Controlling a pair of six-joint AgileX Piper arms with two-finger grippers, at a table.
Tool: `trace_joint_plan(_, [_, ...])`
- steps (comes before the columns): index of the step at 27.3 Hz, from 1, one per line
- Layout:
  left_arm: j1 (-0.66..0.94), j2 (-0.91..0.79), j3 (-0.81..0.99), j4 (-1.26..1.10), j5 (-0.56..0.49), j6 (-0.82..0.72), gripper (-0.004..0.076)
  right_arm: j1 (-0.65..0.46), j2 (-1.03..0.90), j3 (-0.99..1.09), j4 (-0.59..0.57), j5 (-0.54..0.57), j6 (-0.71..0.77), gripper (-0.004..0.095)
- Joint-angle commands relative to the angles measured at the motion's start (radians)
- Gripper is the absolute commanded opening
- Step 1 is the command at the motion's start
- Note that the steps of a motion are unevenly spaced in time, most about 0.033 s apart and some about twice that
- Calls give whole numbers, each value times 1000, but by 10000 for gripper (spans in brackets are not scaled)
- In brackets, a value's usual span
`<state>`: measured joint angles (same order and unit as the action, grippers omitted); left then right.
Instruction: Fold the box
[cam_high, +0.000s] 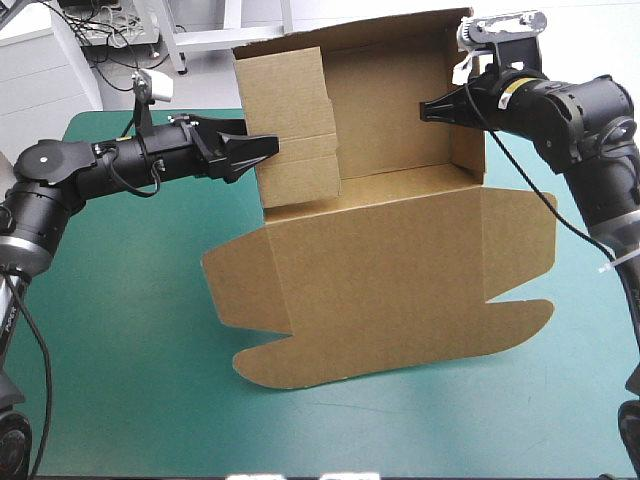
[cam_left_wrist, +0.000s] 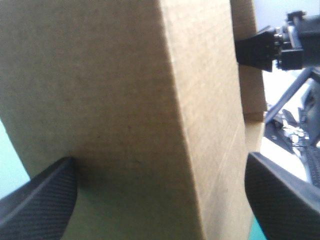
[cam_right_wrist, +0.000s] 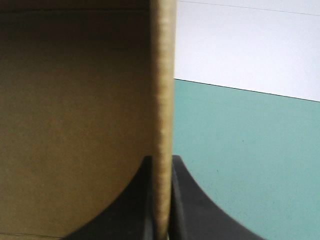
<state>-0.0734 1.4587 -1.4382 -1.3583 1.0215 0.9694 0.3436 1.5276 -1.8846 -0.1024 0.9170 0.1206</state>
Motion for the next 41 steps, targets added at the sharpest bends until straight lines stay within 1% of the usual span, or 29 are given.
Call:
trace_joint_plan(1, [-74,-38,-131,124,-98,-156,638,1,-34,-27,18,-105,23,-21])
trace_joint_plan(4, [-165,-34,-237,415,-181,-367,635,1,-24,-27,20,-109,31,-21])
trace_joint_plan(6, [-221,-27,-293,640,-198,-537,624,1,-22,-27,27,-119,31,-21])
trace_joint_plan(8, [-278,-13,-351,842,-181,-684,603,1,-18,-27,37,-133,31,-21])
trace_joint_plan(11, [-351,12,-410,1049,-157,-832,582,1,-11,-27,61,-143,31,-21])
trace_joint_plan(15, [-419,37,-461,1257,-142,-976,577,1,-1,-27,67,-145,42,-21])
trace_joint_plan(18, [-451,69,-498,1420,-104,-1100,575,1,6,-27,77,-153,80,-22])
trace_joint_plan(21, [-458,85,-508,1491,-90,-1184,575,1,10,-27,127,-171,79,-22])
trace_joint_plan(25, [-458,87,-508,1531,-98,-1251,575,1,10,-27,154,-181,79,-22])
trace_joint_plan(31, [-458,87,-508,1541,-105,-1254,573,1,16,-27,150,-174,77,-22])
trace_joint_plan(34, [-458,87,-508,1526,-111,-1254,505,1,30,-27,139,-151,72,-21])
trace_joint_plan(35, [-458,87,-508,1525,-111,-1254,417,1,43,-27,124,-131,72,-21])
trace_joint_plan(36, [-458,87,-508,1525,-111,-1254,379,1,47,-27,119,-126,72,-21])
trace_joint_plan(37, [-458,87,-508,1523,-109,-1254,301,1,53,-27,102,-119,72,-21])
trace_joint_plan(38, [-458,87,-508,1523,-102,-1254,241,1,57,-27,102,-116,72,-21])
trace_joint_plan(41, [-458,87,-508,1523,-96,-1254,160,1,57,-27,96,-104,72,-21])
